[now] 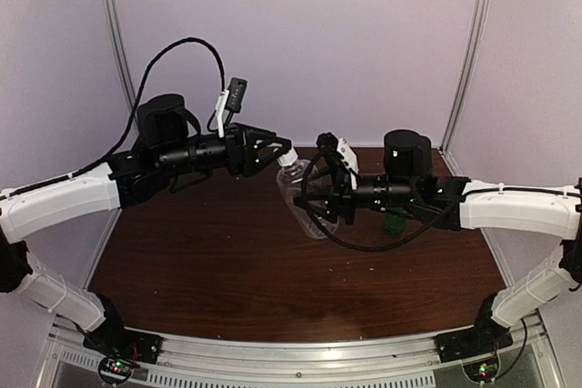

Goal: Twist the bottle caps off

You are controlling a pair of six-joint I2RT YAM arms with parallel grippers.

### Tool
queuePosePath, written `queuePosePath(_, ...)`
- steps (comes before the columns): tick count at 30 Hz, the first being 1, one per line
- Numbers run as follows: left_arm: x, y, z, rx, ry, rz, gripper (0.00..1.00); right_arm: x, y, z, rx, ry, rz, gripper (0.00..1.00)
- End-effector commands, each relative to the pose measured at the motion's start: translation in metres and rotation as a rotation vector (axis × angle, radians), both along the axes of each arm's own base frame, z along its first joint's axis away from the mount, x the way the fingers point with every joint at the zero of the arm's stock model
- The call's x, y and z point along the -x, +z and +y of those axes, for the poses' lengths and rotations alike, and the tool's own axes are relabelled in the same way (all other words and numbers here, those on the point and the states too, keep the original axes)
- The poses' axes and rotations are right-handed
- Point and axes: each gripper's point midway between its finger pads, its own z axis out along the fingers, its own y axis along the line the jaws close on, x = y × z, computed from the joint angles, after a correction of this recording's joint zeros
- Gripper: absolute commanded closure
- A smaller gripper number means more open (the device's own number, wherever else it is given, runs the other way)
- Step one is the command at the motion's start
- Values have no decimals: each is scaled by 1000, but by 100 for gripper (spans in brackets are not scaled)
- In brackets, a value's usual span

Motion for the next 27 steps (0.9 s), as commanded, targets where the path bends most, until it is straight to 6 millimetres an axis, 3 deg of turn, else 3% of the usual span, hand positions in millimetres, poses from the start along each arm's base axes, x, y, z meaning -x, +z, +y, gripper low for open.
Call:
queuePosePath(1,39,28,8,54,-229,-148,11,28,20,-3,-38,148,-25,50)
queuePosePath(7,86,35,8,124,-502,-211,9,55,27,2,-58,328,13,49)
queuePosePath(16,95,30,9,135,-551,-247,12,70,33,11,-101,473,95,49)
queuePosePath(27,108,21,8,113,-607,-289,29,79,37,13,-133,568,147,49)
